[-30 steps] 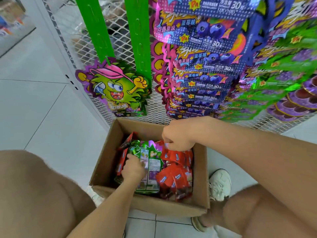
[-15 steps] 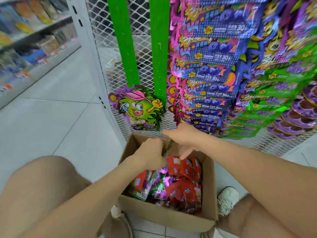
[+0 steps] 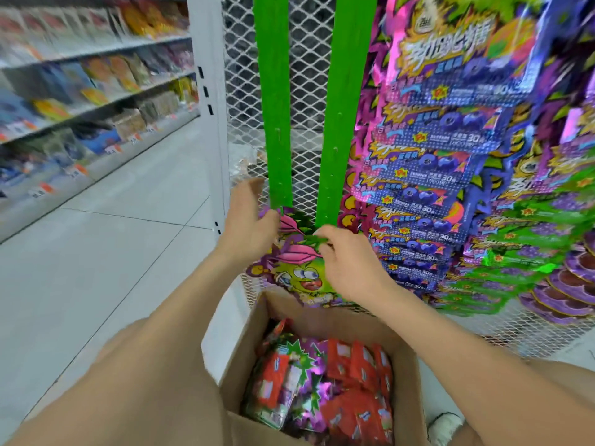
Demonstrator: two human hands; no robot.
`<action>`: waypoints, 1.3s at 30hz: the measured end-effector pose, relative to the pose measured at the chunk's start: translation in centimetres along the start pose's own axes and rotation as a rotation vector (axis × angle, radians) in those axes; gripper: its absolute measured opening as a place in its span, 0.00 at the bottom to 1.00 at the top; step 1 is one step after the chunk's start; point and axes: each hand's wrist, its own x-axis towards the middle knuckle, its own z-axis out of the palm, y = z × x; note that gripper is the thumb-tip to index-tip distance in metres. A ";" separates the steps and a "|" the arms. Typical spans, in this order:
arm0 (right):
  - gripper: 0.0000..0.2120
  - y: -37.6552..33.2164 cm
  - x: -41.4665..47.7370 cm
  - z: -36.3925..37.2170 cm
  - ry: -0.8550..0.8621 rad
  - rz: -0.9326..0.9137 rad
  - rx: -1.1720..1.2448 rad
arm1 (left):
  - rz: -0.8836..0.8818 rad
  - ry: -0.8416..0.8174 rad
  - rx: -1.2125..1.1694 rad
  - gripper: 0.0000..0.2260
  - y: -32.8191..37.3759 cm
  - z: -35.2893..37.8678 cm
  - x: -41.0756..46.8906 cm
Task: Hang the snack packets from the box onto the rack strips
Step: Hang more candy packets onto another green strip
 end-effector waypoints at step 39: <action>0.05 -3.5 3.7 -0.7 0.293 -0.057 0.112 | -0.135 -0.238 -0.202 0.23 1.4 -3.1 2.0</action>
